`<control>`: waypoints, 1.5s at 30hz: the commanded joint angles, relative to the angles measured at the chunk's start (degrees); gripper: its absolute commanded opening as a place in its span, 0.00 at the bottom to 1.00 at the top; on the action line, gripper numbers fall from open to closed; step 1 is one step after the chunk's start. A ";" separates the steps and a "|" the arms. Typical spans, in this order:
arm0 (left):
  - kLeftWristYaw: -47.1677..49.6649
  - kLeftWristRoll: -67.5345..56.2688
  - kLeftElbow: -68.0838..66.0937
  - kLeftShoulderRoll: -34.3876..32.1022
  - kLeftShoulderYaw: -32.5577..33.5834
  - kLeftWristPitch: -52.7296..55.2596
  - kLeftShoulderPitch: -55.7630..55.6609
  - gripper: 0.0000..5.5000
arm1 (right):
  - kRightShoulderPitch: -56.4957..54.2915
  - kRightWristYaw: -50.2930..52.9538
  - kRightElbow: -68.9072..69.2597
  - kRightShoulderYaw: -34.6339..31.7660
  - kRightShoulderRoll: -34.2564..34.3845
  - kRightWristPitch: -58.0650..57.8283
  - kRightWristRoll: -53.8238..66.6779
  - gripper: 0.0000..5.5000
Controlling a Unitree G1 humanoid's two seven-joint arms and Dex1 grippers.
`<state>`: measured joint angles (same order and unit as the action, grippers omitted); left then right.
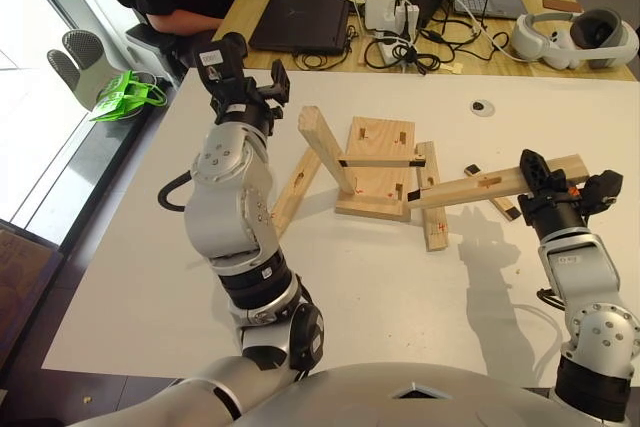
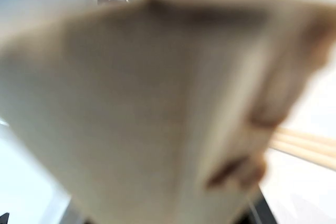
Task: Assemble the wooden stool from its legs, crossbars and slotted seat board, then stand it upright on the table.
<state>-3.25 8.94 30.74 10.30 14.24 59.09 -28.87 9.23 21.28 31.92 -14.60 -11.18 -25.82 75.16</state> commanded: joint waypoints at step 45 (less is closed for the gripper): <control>10.82 -10.89 1.64 0.08 -5.62 2.63 3.36 0.65 | -12.21 -24.68 -14.66 6.36 0.71 0.78 -33.40 0.18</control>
<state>6.82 -1.82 32.57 9.96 8.04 61.67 -26.30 -2.93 -2.39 18.23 -9.99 -8.53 -22.92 44.96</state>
